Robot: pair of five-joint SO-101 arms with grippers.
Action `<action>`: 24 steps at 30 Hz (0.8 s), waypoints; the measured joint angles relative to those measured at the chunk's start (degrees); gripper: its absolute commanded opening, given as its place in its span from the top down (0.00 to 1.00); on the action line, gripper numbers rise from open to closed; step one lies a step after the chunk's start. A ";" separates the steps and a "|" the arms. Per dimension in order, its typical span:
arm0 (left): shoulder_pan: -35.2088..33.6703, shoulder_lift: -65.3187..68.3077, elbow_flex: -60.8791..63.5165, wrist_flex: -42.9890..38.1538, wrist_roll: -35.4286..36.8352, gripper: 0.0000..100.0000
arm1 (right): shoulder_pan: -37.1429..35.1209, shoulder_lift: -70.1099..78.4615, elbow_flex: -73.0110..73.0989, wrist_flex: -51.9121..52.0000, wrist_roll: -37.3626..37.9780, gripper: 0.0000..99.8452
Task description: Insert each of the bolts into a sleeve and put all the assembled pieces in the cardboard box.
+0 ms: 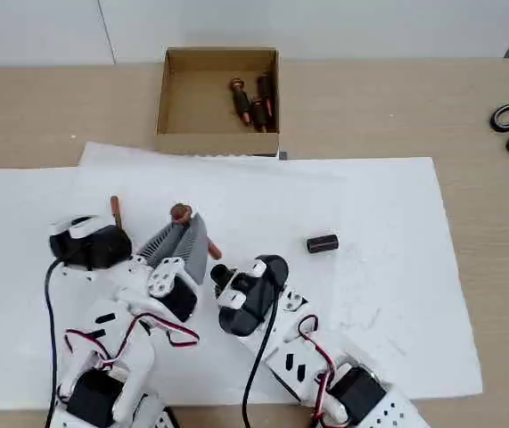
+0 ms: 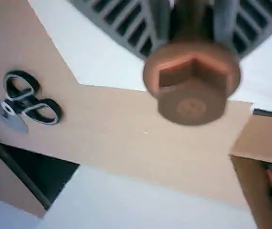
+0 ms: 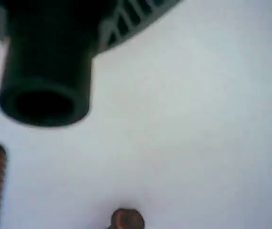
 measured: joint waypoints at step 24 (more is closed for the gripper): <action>4.48 0.00 0.35 0.09 0.00 1.00 | 4.31 0.09 0.00 0.00 0.00 1.00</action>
